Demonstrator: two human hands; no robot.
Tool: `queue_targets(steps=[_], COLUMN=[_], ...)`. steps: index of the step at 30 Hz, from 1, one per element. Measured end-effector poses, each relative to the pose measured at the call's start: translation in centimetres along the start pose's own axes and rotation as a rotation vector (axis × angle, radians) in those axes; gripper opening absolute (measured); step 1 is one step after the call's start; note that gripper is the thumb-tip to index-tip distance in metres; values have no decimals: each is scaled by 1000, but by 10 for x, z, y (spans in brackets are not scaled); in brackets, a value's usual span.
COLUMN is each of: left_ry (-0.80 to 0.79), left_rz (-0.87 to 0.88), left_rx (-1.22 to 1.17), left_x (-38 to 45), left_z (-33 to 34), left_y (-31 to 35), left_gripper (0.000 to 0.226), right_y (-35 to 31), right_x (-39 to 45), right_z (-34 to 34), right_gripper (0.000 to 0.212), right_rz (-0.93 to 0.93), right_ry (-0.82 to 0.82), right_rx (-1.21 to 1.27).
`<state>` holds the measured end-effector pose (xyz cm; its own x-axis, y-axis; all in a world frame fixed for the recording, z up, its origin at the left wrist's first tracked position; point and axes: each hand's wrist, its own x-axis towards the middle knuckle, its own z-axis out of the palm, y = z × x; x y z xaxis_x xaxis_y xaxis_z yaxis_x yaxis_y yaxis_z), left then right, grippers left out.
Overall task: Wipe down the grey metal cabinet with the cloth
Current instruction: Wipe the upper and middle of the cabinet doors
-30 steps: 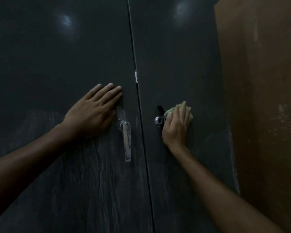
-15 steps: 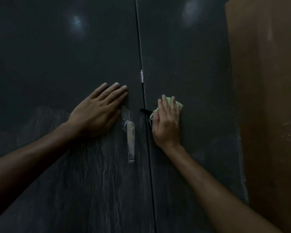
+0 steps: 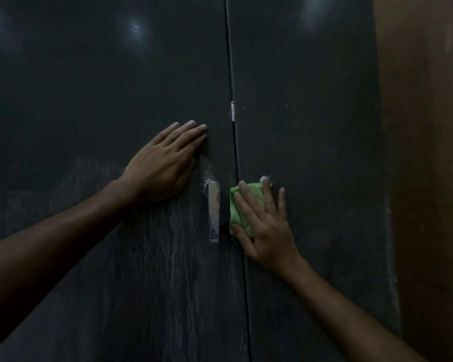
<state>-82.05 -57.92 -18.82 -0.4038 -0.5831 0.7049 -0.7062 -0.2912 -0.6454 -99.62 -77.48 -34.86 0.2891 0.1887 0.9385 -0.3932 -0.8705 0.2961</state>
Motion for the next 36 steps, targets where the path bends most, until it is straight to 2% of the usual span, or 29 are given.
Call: queue_targets(steps=[3, 6, 8, 10, 15, 16, 19, 20, 22, 24, 26, 29, 34, 36], left_ry=[-16, -4, 41, 84, 109, 112, 116, 122, 139, 161, 156, 115, 75, 65], left_rz=[-3, -3, -16, -49, -56, -58, -55, -57, -62, -69, -82, -75, -67, -79], left_rx=[-27, -6, 10, 18, 36, 46, 61, 59, 43, 14, 0, 41, 61, 56], left_x=[-1, -7, -12, -17, -36, -40, -42, -42, -43, -44, -45, -45, -47, -47], left_z=[-3, -5, -4, -3, -4, -4, -4, -4, -5, -5, -4, -5, -8, -9], left_y=[-1, -3, -6, -11, -34, -36, -35, -34, -34, -36, -36, -34, -35, -34], left_gripper=[63, 64, 63, 61, 60, 60, 61, 61, 61, 60, 59, 61, 61, 61], right_y=[-4, -4, -6, -9, 31, 40, 22, 7, -8, 7, 30, 22, -9, -15], right_x=[32, 101, 137, 145, 120, 130, 168, 177, 184, 181, 176, 165, 127, 111], right_z=[-3, -7, -10, -7, -23, -29, -29, -23, -10, -16, -27, -25, -18, -26], right_gripper=[63, 63, 63, 60, 52, 57, 81, 84, 84, 82, 80, 73, 46, 39], right_rz=[89, 287, 306, 190, -352, -367, -132, -120, -229, -409, -470, -225, 149, 371], right_ry=[17, 68, 62, 42, -94, -118, -113, -110, -157, -205, -202, -124, 41, 155], right_rx=[41, 121, 157, 171, 27, 27, 142, 142, 59, -79, -138, -22, 528, 702])
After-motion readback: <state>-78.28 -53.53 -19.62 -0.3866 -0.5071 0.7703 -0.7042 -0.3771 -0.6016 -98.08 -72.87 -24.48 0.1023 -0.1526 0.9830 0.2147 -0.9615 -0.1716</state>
